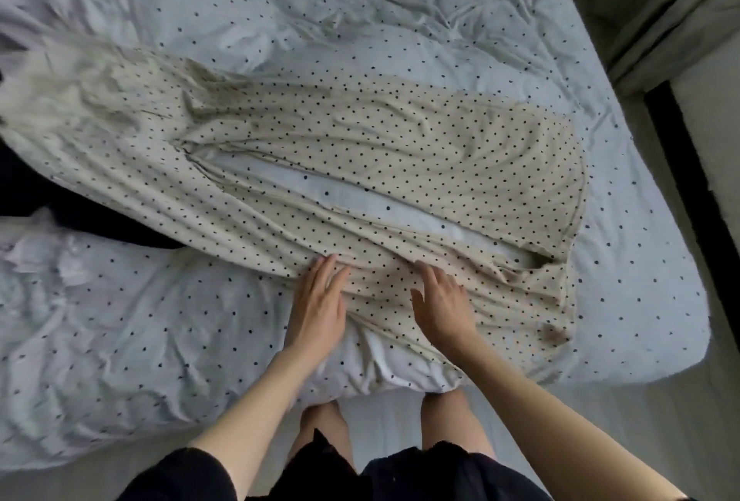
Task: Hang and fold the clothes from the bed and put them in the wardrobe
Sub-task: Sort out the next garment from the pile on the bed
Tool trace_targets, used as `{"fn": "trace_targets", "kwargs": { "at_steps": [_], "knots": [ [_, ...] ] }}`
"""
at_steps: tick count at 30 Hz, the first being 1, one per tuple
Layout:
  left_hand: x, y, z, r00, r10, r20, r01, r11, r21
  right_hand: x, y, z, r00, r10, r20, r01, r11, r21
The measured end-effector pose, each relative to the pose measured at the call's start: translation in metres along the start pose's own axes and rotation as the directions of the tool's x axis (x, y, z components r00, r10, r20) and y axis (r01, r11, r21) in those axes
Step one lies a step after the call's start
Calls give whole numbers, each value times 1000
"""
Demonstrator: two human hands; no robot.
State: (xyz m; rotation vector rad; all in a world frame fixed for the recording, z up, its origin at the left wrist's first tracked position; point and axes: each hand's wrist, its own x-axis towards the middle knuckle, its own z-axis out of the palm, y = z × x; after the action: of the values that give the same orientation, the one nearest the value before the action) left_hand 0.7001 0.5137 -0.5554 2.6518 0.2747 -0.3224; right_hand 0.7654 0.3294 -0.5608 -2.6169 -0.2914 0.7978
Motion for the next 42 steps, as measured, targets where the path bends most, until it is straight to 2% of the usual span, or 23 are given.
{"fn": "trace_targets", "kwargs": {
  "at_steps": [6, 9, 11, 13, 15, 18, 21, 24, 30, 33, 35, 42],
  "knots": [
    [-4, -117, -82, 988, 2, -157, 15, 994, 106, 14, -115, 40, 984, -138, -116, 128, 988, -90],
    [1, -185, -135, 982, 11, -186, 47, 951, 305, 26, -185, 64, 967, -225, -116, 204, 965, -165],
    [12, -219, -159, 991, 70, -118, -6, 880, 475, 33, -215, 75, 964, -231, -129, 204, 959, -195],
    [28, -249, -176, 990, 125, 68, -139, 747, 650, 39, -239, 88, 970, -212, -120, 181, 956, -229],
    [48, -270, -188, 968, 146, 206, -252, 610, 751, 45, -253, 100, 976, -200, -82, 171, 947, -270],
    [73, -281, -196, 961, 194, 196, -271, 530, 803, 53, -252, 110, 987, -151, -54, 126, 936, -329],
    [89, -278, -203, 962, 256, 91, -233, 606, 761, 62, -247, 110, 993, -93, -71, 61, 928, -368],
    [96, -276, -212, 928, 369, -58, -235, 697, 678, 71, -246, 107, 995, -63, -80, 25, 910, -413],
    [88, -287, -222, 900, 385, -202, -190, 765, 615, 70, -248, 97, 985, -22, -168, -60, 880, -471],
    [82, -288, -224, 869, 426, -253, -226, 795, 563, 57, -240, 83, 950, 83, -302, -195, 911, -364],
    [81, -287, -228, 862, 414, -294, -217, 824, 523, 47, -223, 75, 939, 133, -316, -247, 902, -355],
    [98, -275, -259, 906, 272, -324, -81, 863, 498, 28, -176, 27, 839, 322, -439, -415, 900, -134]
  ]
}}
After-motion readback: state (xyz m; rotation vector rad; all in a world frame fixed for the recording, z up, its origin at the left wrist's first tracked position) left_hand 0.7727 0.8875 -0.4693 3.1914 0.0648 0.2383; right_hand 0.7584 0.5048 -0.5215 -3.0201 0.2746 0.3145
